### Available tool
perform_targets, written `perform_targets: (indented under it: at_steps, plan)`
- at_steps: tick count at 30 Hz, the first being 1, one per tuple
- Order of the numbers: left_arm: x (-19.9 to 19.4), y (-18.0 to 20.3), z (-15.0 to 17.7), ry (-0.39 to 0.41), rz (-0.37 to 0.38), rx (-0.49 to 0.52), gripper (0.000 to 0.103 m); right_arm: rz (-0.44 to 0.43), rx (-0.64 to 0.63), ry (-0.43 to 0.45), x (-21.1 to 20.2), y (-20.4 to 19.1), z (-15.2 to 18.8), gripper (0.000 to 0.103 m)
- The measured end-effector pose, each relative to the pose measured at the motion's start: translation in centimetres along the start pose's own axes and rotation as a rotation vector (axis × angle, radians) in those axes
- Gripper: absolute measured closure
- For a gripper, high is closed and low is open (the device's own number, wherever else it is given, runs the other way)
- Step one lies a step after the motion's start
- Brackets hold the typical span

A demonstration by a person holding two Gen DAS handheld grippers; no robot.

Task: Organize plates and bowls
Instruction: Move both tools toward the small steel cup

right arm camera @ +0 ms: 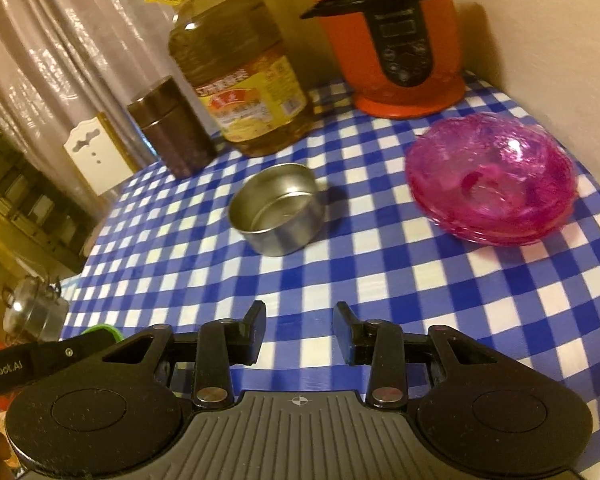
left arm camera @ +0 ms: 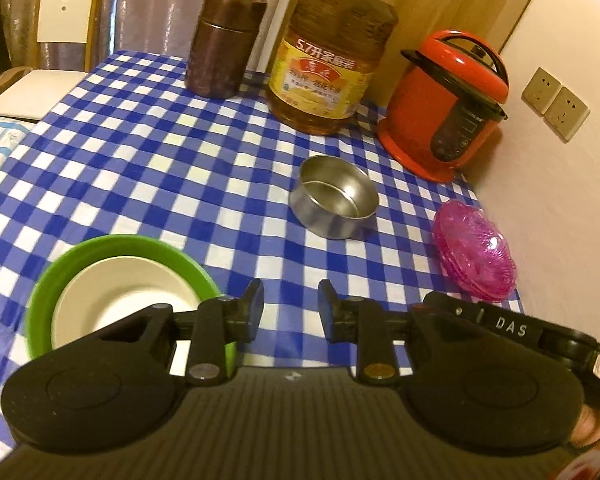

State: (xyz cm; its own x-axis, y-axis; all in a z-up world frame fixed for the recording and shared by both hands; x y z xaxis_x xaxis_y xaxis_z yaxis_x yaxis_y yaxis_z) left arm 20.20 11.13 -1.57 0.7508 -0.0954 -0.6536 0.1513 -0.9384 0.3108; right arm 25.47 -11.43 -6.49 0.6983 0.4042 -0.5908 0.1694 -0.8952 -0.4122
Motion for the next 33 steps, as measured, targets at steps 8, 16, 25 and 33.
perform_targets:
  at_steps: [8,16,25,33]
  plan:
    - [2.5,1.9,-0.1,-0.009,0.006,-0.011,0.077,0.023,-0.023,0.018,-0.2,1.6,-0.9,0.065]
    - [5.5,3.0,-1.0,0.008,-0.019,-0.004,0.077,0.041,-0.014,0.032,0.8,3.3,-2.3,0.065]
    - [8.8,2.9,-2.3,0.032,-0.056,0.01,0.076,0.006,-0.054,0.042,3.0,2.1,-3.6,0.065]
    - [11.6,1.8,-4.2,0.049,-0.082,0.002,0.076,0.004,-0.04,0.045,6.7,2.5,-6.0,0.065]
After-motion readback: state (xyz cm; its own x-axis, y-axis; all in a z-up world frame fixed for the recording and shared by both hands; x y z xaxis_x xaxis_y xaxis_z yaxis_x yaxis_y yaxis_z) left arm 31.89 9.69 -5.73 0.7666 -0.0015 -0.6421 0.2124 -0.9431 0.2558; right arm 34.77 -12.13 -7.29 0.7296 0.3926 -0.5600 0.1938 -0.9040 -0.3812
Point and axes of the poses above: each gripper's, at about its wrist camera, not at the fingertips, and x roughly the way its jaws point, y to its right, z to its underside, the point moved 2 cm from there along x, roughly the way its jaws point, and after that the axes turned 7 degrees about y, right-handed, at the moved point
